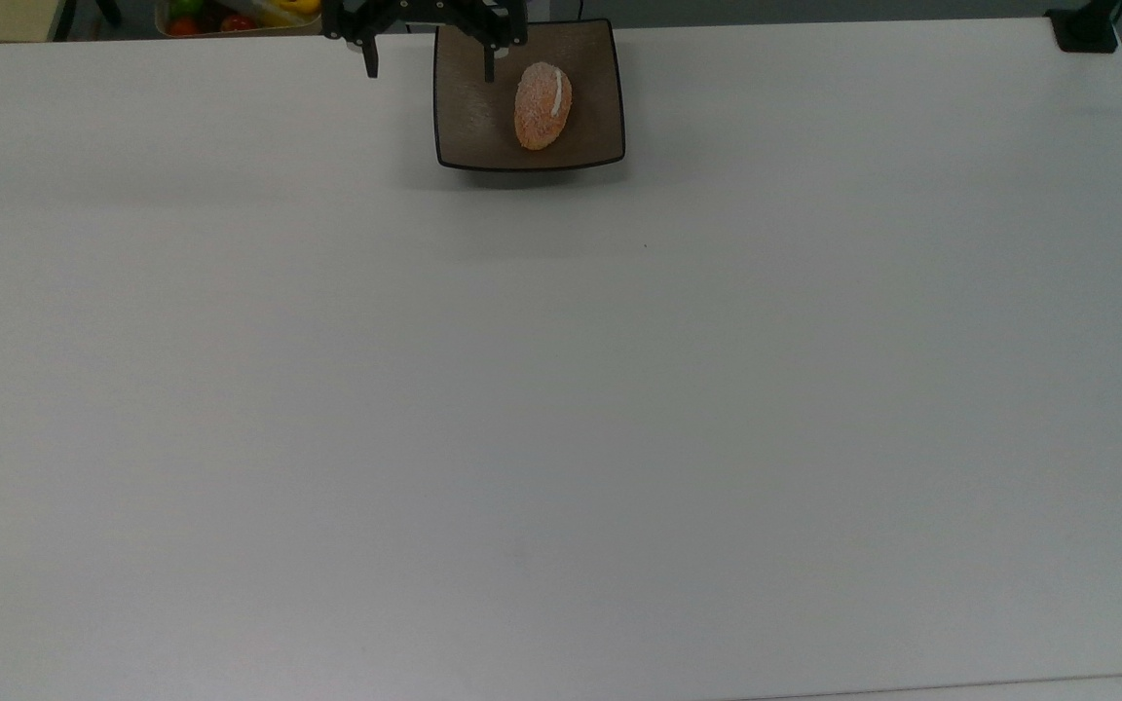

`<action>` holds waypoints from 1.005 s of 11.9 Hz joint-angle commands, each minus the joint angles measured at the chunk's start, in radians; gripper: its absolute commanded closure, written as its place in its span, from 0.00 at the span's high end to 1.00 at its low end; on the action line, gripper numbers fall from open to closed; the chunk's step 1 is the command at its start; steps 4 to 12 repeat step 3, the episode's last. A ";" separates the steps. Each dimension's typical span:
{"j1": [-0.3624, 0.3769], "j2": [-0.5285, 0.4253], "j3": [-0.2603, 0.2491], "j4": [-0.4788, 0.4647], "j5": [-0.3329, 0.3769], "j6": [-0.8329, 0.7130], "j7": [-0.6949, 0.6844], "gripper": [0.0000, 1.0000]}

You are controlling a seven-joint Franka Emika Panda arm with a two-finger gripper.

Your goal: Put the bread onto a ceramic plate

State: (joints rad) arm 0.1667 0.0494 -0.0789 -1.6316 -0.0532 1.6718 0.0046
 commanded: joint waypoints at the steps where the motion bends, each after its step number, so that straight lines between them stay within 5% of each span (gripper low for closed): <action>1: 0.004 0.010 0.001 0.030 0.000 -0.041 -0.002 1.00; 12: 0.005 0.010 0.001 0.029 0.000 -0.041 -0.003 1.00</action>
